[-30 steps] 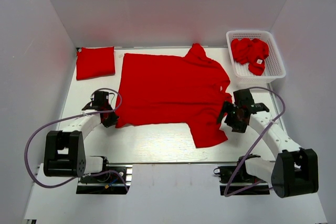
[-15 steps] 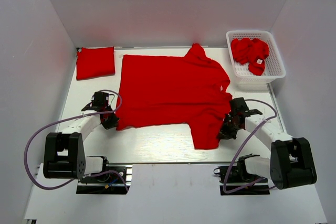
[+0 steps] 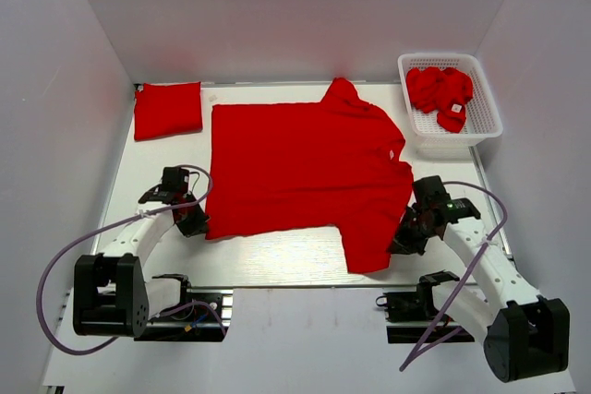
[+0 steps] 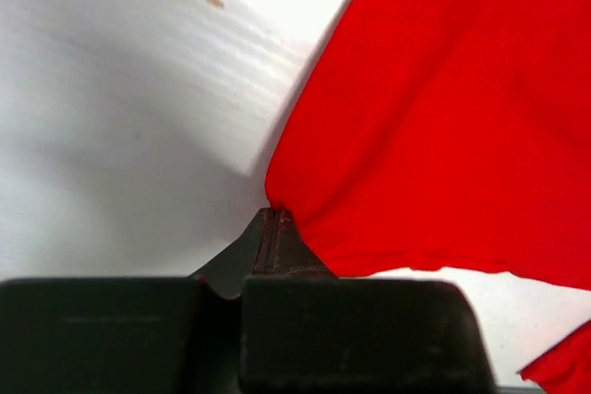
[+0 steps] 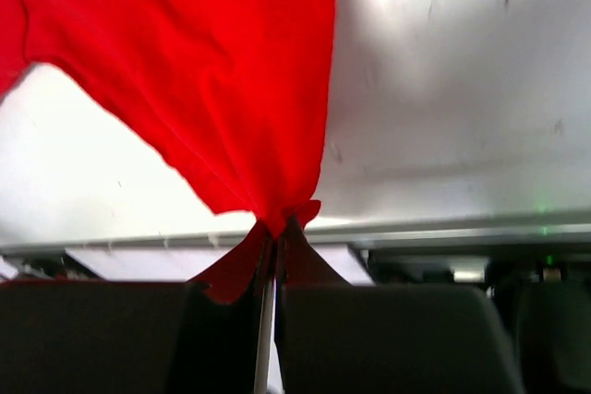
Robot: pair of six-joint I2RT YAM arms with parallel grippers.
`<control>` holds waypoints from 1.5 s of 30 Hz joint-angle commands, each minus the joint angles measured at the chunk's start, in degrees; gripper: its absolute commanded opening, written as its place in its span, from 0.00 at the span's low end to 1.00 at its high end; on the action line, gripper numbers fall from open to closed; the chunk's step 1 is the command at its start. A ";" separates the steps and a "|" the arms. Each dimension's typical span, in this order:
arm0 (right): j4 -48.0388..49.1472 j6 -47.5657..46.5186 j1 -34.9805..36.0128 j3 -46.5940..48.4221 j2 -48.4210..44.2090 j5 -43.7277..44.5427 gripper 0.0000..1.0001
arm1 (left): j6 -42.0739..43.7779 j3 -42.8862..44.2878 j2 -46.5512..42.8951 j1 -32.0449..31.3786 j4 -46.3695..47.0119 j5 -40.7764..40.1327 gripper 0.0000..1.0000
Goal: Fold and stack the t-shirts
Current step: Grap the side of the flattened tshirt closest away from the robot with both arms, then fold the flattened tshirt in 1/3 of the way
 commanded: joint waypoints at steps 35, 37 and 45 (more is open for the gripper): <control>31.33 -7.02 -3.57 34.75 30.82 1.59 0.00 | 0.69 31.36 21.94 1.34 10.35 -0.26 0.00; 31.33 -7.55 -4.00 37.30 33.11 1.33 0.00 | 0.68 33.21 23.87 1.34 11.31 -1.48 0.00; 31.68 -8.43 -5.76 44.76 42.08 -0.43 0.00 | 0.68 38.75 30.99 1.87 13.60 -2.28 0.00</control>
